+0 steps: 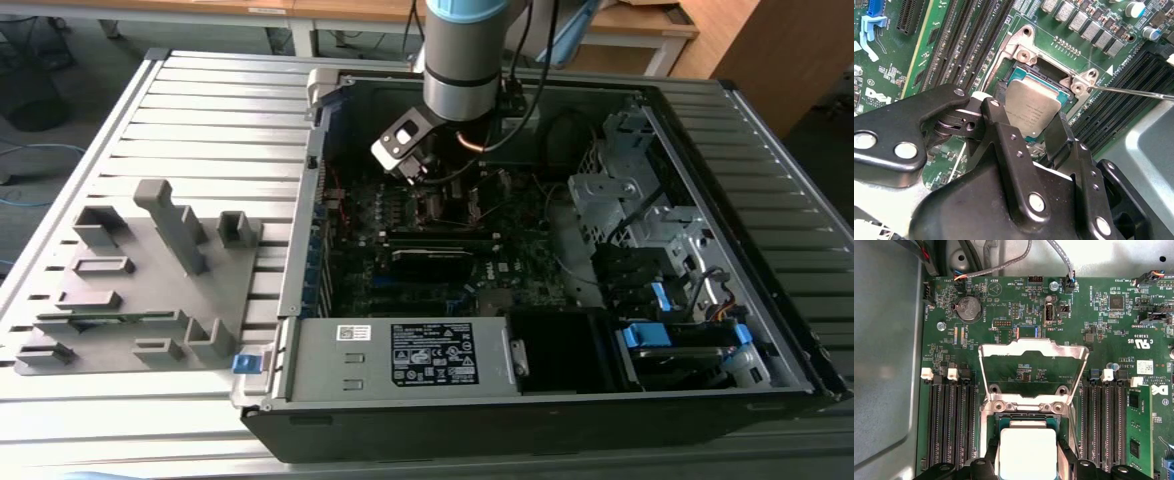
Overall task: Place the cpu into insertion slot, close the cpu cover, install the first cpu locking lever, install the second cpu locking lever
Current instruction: 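Place the cpu into insertion slot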
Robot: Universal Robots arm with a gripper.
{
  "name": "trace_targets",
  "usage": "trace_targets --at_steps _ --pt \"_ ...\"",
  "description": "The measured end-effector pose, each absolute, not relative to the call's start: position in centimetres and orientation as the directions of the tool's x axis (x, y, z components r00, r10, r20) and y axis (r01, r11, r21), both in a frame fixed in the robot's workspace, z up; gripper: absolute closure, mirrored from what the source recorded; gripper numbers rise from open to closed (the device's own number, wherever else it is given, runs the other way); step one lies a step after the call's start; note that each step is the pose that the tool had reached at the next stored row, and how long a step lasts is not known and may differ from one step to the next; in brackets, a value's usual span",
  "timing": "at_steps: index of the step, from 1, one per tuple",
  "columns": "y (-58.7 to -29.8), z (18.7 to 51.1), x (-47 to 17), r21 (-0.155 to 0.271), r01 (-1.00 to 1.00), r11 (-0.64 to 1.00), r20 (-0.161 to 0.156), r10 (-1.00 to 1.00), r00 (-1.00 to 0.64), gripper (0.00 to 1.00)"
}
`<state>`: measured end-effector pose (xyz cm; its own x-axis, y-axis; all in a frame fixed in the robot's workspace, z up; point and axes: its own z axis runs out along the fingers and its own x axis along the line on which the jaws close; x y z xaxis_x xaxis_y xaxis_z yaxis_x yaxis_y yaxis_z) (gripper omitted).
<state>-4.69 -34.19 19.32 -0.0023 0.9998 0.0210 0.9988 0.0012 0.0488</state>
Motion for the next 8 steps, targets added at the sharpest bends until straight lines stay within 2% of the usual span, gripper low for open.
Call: trace_targets --at_steps 8 --pt "-34.19 19.22 -4.69 0.049 0.999 0.001 0.021 1.0 -0.002 0.46"
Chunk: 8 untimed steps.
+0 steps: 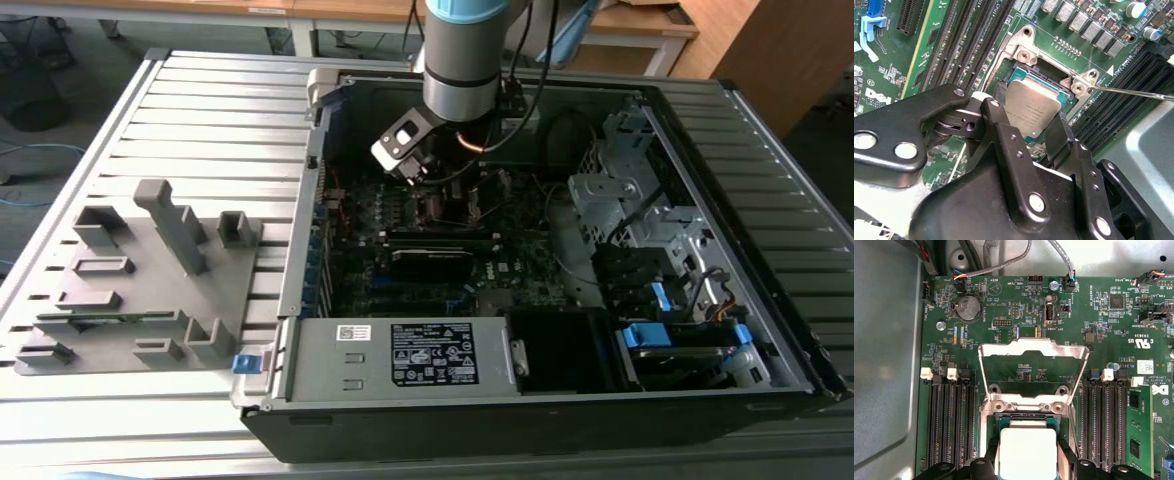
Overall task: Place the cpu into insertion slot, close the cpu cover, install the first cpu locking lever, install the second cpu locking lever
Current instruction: 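Place the cpu into insertion slot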
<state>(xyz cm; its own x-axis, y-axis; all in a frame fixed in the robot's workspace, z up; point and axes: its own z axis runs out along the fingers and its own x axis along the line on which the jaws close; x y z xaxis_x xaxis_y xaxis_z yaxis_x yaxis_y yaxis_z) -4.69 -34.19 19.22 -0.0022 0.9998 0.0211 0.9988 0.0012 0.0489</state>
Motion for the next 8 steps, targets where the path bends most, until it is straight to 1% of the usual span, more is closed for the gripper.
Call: trace_targets --at_steps 8 --pt "-34.18 19.23 -4.69 0.049 0.999 0.001 0.021 1.0 -0.002 0.46"
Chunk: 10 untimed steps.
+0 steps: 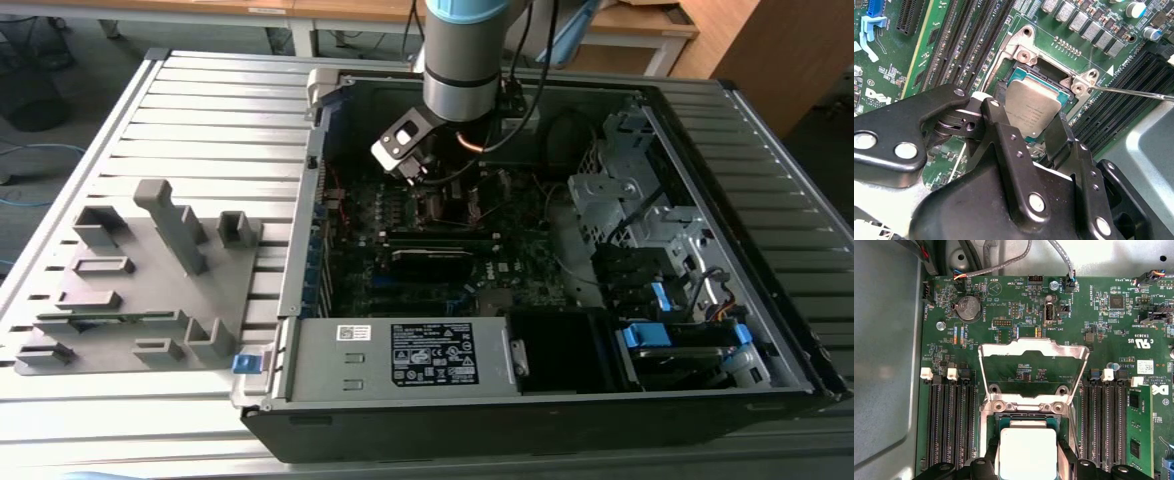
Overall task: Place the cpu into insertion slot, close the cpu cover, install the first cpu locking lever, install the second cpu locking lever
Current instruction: 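Place the cpu into insertion slot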
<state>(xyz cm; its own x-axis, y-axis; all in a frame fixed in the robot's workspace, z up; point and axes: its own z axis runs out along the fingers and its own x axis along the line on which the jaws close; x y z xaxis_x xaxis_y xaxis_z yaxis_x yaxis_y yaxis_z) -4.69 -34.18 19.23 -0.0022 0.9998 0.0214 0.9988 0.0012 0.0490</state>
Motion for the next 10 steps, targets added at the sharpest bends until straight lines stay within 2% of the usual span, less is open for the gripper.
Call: trace_targets --at_steps 10 --pt "-34.18 19.68 -4.69 0.049 0.999 -0.005 0.021 1.0 0.004 0.46"
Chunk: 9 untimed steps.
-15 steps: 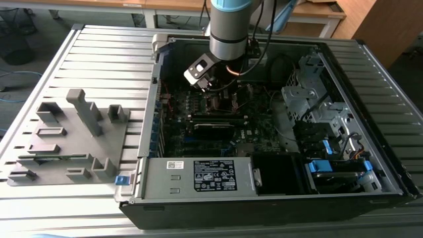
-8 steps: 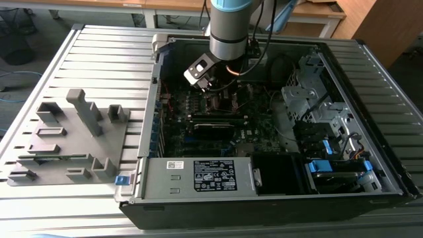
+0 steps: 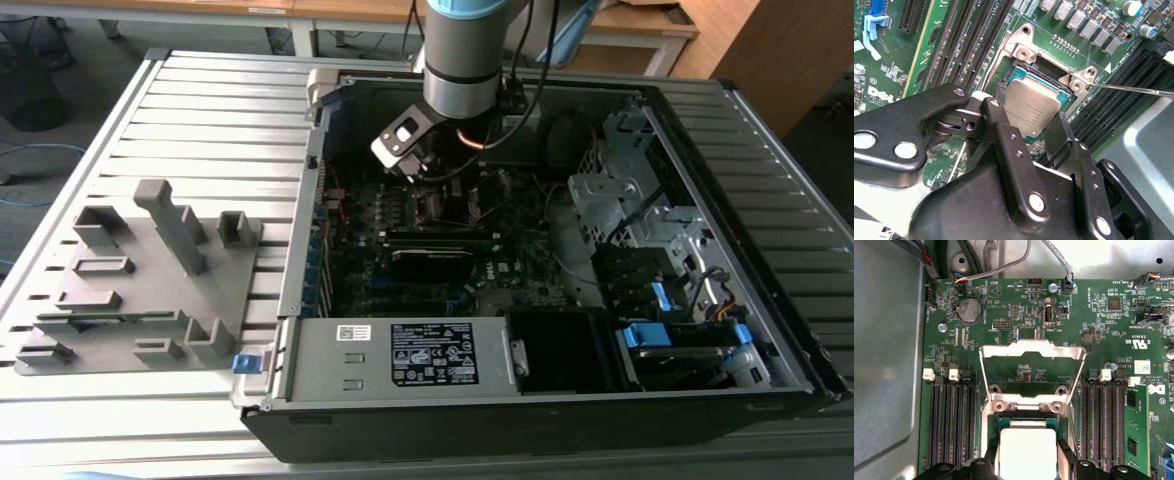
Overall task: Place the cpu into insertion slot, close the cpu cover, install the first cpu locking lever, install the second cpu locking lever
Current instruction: 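Place the cpu into insertion slot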
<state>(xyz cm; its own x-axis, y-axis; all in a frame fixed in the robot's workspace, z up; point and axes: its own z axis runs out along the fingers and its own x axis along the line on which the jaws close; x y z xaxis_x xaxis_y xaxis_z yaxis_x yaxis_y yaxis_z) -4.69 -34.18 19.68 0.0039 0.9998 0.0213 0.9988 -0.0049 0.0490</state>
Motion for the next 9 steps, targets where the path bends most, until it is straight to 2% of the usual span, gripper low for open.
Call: trace_targets --at_steps 9 --pt "-34.18 19.67 -4.69 0.049 0.999 -0.011 0.021 1.0 0.01 0.46"
